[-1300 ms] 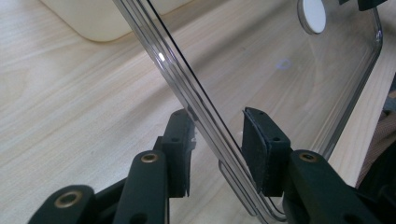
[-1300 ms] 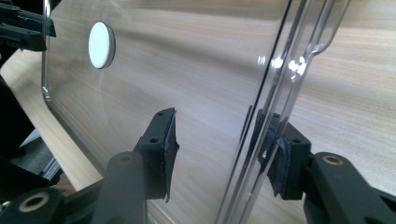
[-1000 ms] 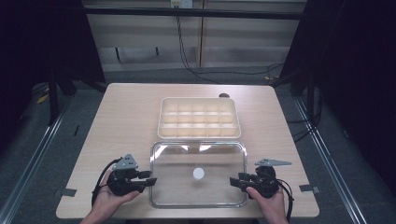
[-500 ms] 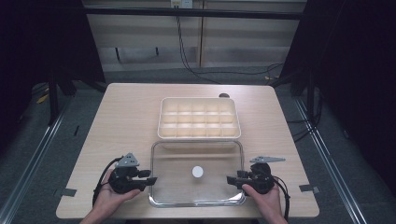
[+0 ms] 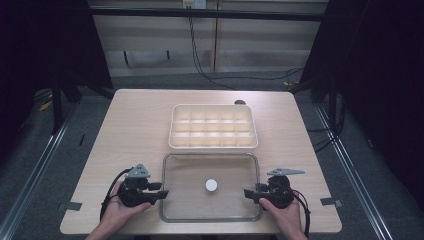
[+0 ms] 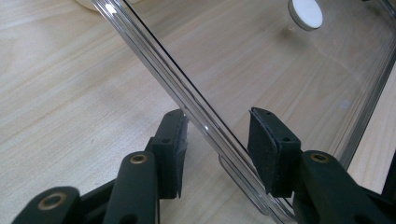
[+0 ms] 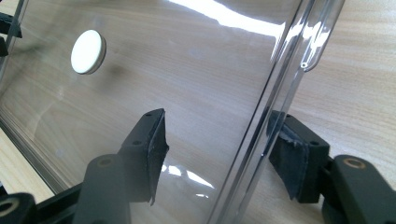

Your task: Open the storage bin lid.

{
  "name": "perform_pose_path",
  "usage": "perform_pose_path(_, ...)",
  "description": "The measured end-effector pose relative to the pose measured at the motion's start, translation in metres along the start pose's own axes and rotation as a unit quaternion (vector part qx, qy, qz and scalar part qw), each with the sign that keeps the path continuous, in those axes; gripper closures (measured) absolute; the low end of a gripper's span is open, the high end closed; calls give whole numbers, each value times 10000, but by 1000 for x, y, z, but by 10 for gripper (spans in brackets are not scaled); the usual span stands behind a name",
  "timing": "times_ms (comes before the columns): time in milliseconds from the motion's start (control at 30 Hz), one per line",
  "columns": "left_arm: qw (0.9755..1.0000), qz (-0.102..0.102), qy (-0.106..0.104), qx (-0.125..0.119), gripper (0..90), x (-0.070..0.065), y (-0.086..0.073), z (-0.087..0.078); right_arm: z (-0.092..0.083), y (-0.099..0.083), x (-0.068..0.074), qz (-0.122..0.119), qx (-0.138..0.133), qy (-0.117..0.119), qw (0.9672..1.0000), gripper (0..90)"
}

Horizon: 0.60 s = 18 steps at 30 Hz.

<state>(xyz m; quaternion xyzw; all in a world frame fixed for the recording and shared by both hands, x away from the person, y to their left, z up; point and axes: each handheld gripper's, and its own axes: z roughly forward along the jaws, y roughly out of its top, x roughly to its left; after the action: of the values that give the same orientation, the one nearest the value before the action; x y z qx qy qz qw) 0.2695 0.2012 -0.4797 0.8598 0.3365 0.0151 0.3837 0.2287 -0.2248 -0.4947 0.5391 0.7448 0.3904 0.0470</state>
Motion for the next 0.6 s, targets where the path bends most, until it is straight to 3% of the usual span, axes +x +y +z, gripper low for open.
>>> perform_pose_path(133,10000,-53,-24,39,559,2,0,2,0,0,-1,-7,13,-15,10000,400)
perform_pose_path(267,9998,35,156,143,529,-5,3,3,-2,-1,-1,-19,-16,-78,10000,426)
perform_pose_path(600,9994,-143,-11,311,507,2,5,9,-2,-1,-4,-4,24,-169,9999,452)
